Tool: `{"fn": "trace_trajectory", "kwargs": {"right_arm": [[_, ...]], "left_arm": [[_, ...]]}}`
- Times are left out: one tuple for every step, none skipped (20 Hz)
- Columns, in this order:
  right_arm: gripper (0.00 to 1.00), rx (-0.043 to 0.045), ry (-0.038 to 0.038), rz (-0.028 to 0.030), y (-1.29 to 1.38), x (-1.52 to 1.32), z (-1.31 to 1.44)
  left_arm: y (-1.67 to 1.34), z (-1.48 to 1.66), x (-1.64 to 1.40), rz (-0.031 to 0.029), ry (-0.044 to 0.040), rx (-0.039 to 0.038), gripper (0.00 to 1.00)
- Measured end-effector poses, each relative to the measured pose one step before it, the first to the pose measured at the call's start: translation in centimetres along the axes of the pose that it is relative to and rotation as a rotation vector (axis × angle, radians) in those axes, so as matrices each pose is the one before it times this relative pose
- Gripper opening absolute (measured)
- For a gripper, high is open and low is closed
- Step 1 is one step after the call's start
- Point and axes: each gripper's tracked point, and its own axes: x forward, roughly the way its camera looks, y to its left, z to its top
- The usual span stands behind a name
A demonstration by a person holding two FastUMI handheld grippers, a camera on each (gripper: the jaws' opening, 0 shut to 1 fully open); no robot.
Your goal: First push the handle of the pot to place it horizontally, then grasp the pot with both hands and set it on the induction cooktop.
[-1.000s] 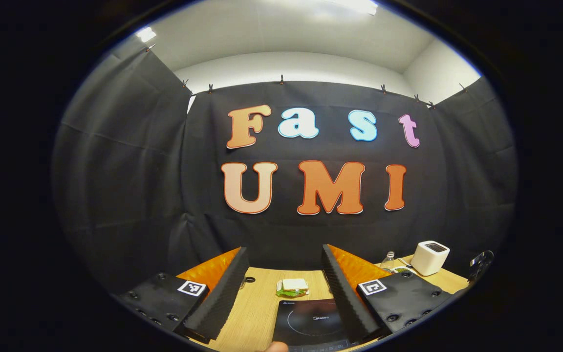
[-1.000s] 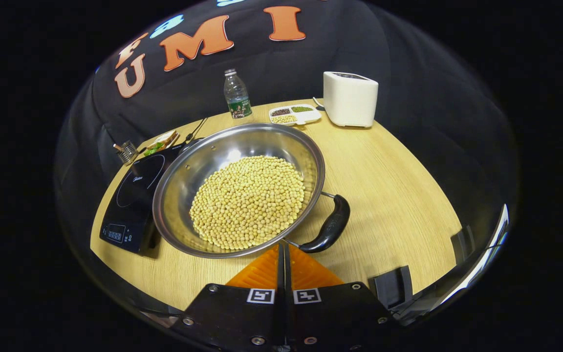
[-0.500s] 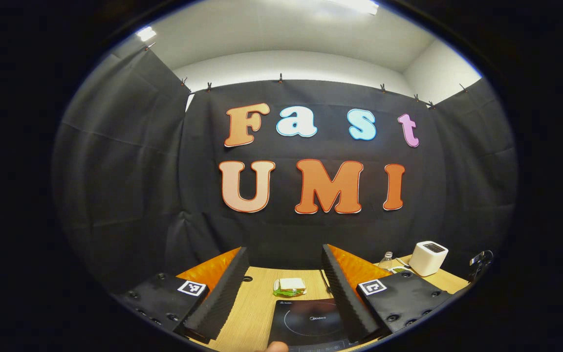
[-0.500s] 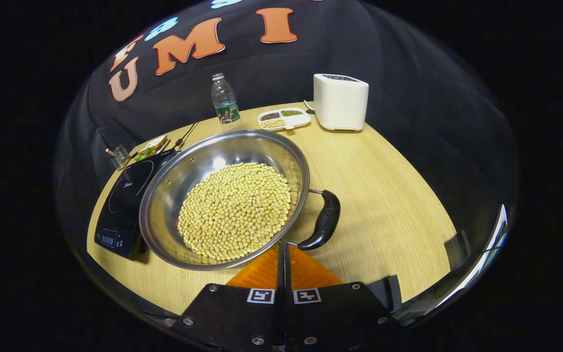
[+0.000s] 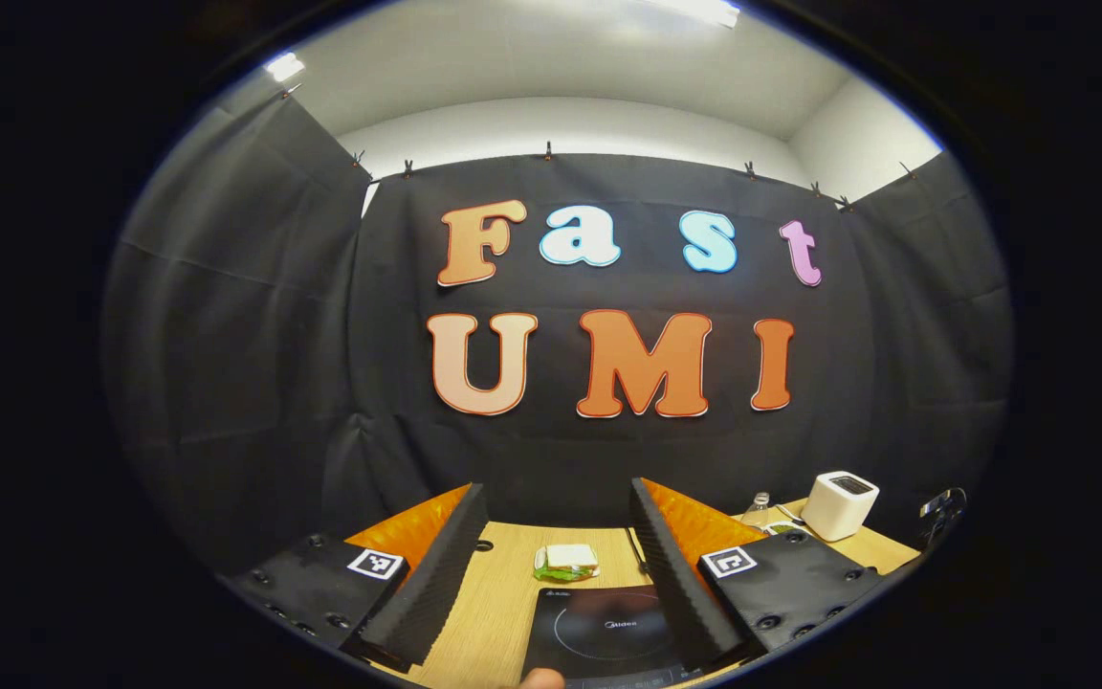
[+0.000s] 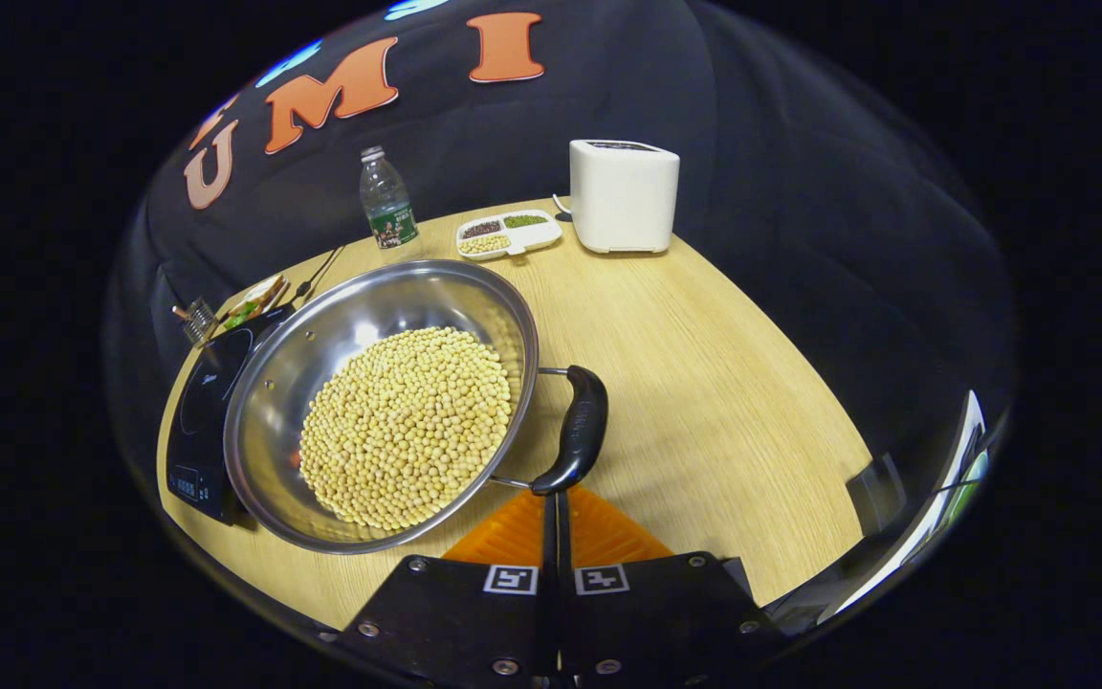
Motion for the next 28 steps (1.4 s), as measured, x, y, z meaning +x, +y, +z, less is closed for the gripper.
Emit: {"fn": "trace_trajectory", "kwargs": {"right_arm": [[0.00,-0.00140,-0.00059,-0.00537,-0.155,-0.002,0.136],[0.00,0.00263,-0.00001,-0.00160,-0.125,0.043,0.178],[0.00,0.00692,0.00024,0.00007,-0.183,0.132,0.165],[0.00,0.00823,0.00104,0.00204,-0.087,0.107,0.156],[0.00,0.00806,0.00160,0.00274,-0.020,0.306,0.203],[0.00,0.00717,0.00166,0.00264,0.001,0.232,0.196],[0.00,0.00618,0.00113,0.00197,0.002,0.198,0.162],[0.00,0.00581,0.00154,0.00227,0.011,0.207,0.214],[0.00,0.00685,0.00067,0.00192,-0.013,0.160,0.098],[0.00,0.00660,0.00185,0.00115,-0.055,0.177,0.089],[0.00,0.00679,0.00264,-0.00111,-0.132,0.067,0.071],[0.00,0.00348,0.00247,-0.00246,-0.094,0.191,0.104],[0.00,0.00527,0.00216,0.00232,-0.030,0.211,0.113],[0.00,0.00695,0.00246,0.00354,0.015,0.168,0.158],[0.00,0.00477,0.00141,0.00135,0.034,0.125,0.120],[0.00,0.00441,0.00119,0.00105,-0.018,0.132,0.120],[0.00,0.00474,0.00132,0.00106,-0.119,0.006,0.022],[0.00,0.00290,0.00091,0.00138,-0.120,0.012,0.128],[0.00,0.00319,0.00016,0.00057,-0.155,0.127,0.156],[0.00,0.00283,0.00045,0.00100,-0.063,0.083,0.126],[0.00,0.00365,-0.00089,-0.00194,-0.068,0.153,0.126],[0.00,0.00268,-0.00078,-0.00140,-0.043,0.136,0.185],[0.00,0.00452,0.00109,-0.00127,-0.035,0.233,0.178],[0.00,0.00054,-0.00062,-0.00214,0.185,0.269,0.225],[0.00,-0.00070,-0.00229,-0.00335,0.048,0.239,0.231],[0.00,-0.00098,-0.00062,-0.00292,0.328,0.309,0.302],[0.00,-0.00002,-0.00150,-0.00199,0.129,0.362,0.287],[0.00,0.00145,-0.00103,-0.00042,0.090,0.255,0.194]], "left_arm": [[-0.209,-0.070,0.139,-0.00276,0.00242,-0.00086,0.97],[-0.135,-0.151,0.129,-0.00307,0.00284,-0.00026,0.96],[-0.075,-0.148,0.224,-0.00138,0.00353,0.00108,0.96],[-0.106,-0.121,0.104,-0.00167,0.00399,0.00151,0.97],[-0.095,-0.084,0.151,0.00054,0.00411,0.00136,0.97],[0.126,0.006,0.096,0.00139,0.00181,0.00112,0.98],[0.085,0.039,0.152,0.00265,0.00054,0.00115,0.99],[0.033,-0.043,0.160,0.00159,-0.00004,0.00036,0.99],[-0.051,-0.027,0.110,0.00000,0.00008,0.00016,0.99],[-0.059,-0.091,0.054,-0.00043,0.00050,0.00018,0.99],[-0.107,-0.045,0.103,-0.00095,0.00172,0.00017,0.99],[-0.034,-0.032,0.146,-0.00094,0.00226,-0.00003,0.99],[-0.059,-0.093,0.111,-0.00055,0.00282,0.00056,0.99],[-0.035,-0.089,0.131,0.00028,0.00225,0.00021,0.98],[-0.022,-0.087,0.184,0.00023,0.00196,-0.00053,0.98],[-0.064,-0.102,0.098,0.00033,0.00183,-0.00107,0.98],[-0.080,0.007,0.176,0.00019,0.00156,-0.00091,0.98],[0.115,-0.090,0.149,0.00049,0.00139,-0.00050,0.98],[-0.027,-0.051,0.129,-0.00061,0.00146,-0.00023,0.98],[-0.165,-0.116,0.023,-0.00046,0.00250,-0.00068,0.97],[-0.094,-0.072,0.159,-0.00101,0.00263,-0.00076,0.97],[-0.101,-0.175,0.074,-0.00054,0.00267,-0.00043,0.97],[-0.063,-0.054,0.114,-0.00164,0.00154,-0.00209,0.97],[-0.107,-0.169,0.166,-0.00426,-0.00021,-0.00394,0.97],[-0.332,-0.117,0.129,-0.00703,0.00262,-0.00809,0.97],[-0.149,-0.259,0.201,-0.00330,0.00554,-0.00435,0.96],[-0.048,-0.202,0.147,-0.00062,0.00367,0.00045,0.97],[0.008,-0.221,0.010,0.00333,0.00314,0.00402,0.97]]}}
